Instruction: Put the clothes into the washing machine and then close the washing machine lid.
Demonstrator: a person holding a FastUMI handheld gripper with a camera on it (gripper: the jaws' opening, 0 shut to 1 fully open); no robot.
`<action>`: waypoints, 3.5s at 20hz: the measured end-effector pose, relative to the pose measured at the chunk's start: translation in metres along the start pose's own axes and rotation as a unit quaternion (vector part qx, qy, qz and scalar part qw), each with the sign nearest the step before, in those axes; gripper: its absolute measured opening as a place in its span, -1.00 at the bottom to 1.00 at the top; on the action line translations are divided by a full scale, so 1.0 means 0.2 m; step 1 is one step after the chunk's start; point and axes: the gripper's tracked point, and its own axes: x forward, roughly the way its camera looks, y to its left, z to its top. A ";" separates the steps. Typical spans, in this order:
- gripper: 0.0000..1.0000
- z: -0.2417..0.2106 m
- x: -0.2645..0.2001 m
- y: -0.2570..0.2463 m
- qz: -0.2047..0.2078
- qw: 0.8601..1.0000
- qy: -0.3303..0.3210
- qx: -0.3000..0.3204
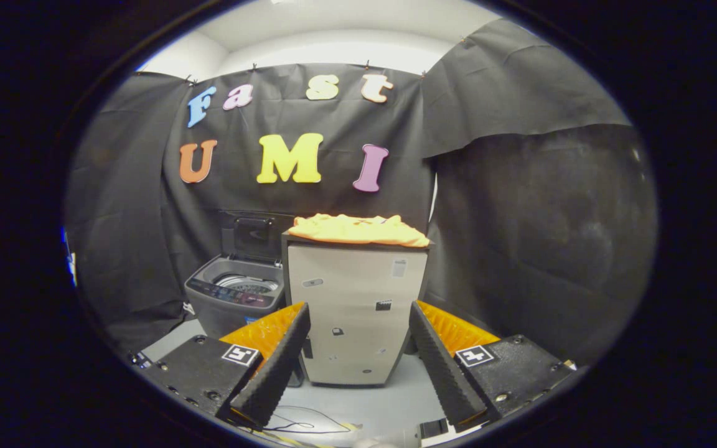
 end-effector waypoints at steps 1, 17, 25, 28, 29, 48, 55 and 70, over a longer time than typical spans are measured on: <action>1.00 0.00 0.00 0.00 -0.001 1.000 0.001 -0.001; 1.00 0.14 0.08 0.06 -0.013 1.000 -0.008 0.001; 1.00 0.61 0.35 -0.03 -0.022 0.999 -0.028 0.027; 1.00 0.84 0.51 -0.07 -0.019 0.999 -0.047 0.019; 1.00 0.91 0.58 -0.09 -0.019 0.998 -0.049 0.019; 1.00 1.14 2.08 -0.03 0.030 0.995 0.090 0.015; 0.99 0.79 2.36 -0.07 0.035 0.975 0.219 0.020; 0.90 0.53 2.39 0.00 0.054 0.943 0.327 -0.009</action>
